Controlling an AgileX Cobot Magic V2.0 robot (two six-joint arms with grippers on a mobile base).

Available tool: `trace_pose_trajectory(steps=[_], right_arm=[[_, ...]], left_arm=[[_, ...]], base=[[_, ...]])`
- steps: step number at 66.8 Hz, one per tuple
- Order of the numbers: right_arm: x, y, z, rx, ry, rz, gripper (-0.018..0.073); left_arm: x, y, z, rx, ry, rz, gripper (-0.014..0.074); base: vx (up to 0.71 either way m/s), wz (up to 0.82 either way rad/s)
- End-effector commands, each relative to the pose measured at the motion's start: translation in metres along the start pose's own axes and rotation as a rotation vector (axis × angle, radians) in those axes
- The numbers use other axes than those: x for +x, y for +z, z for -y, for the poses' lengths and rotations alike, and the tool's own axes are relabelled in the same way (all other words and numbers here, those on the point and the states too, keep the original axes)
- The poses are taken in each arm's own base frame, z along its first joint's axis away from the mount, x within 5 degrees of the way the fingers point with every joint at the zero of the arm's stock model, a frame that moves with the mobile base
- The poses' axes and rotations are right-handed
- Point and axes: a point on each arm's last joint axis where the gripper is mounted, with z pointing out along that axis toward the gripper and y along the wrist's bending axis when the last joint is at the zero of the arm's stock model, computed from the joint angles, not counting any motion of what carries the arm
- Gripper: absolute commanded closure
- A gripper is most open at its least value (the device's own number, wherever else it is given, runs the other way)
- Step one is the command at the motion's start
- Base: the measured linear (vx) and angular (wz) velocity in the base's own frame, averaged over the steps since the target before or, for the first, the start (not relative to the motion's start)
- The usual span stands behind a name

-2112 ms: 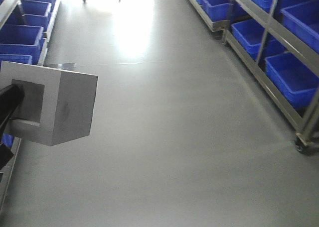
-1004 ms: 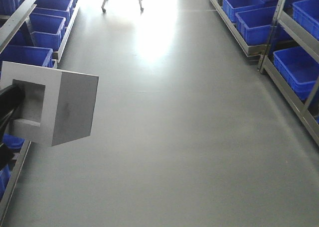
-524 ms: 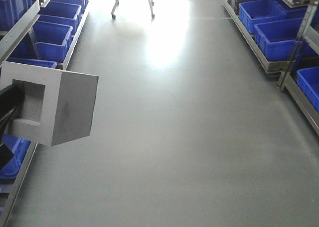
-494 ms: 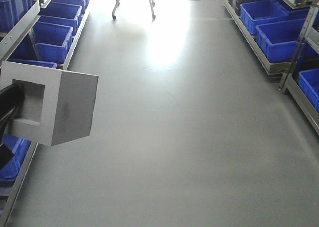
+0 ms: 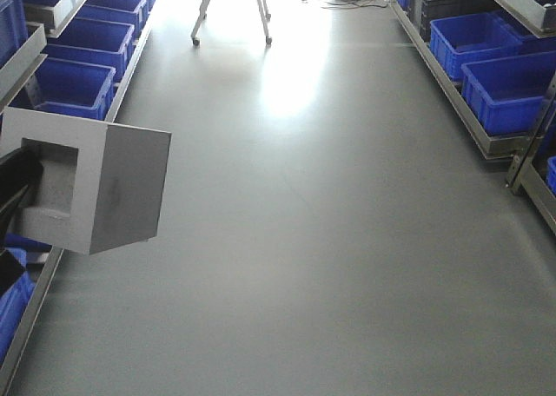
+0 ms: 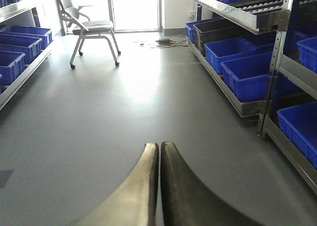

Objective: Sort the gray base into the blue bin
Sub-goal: 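Hold the block while the base turns to face the open blue bins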

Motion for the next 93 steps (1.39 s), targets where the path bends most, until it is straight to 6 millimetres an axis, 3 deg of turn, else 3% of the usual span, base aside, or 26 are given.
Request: trace_pose_trajectory(steps=[1, 34, 93], right_arm=[[-0.0051, 0.0013, 0.0002, 0.004, -0.015, 0.052, 0.0564], [-0.0051, 0.0013, 0.0002, 0.004, -0.015, 0.052, 0.0564], [-0.0051, 0.0013, 0.0002, 0.004, -0.015, 0.052, 0.0564]], left_arm=[[-0.0213, -0.0008, 0.0036, 0.016, -0.021, 0.141, 0.0603], [-0.0213, -0.0008, 0.0036, 0.016, -0.021, 0.142, 0.0603], [-0.0213, -0.0008, 0.0036, 0.016, -0.021, 0.141, 0.0603]], base=[[0.44, -0.06], [0.41, 0.06], [0.31, 0.31]])
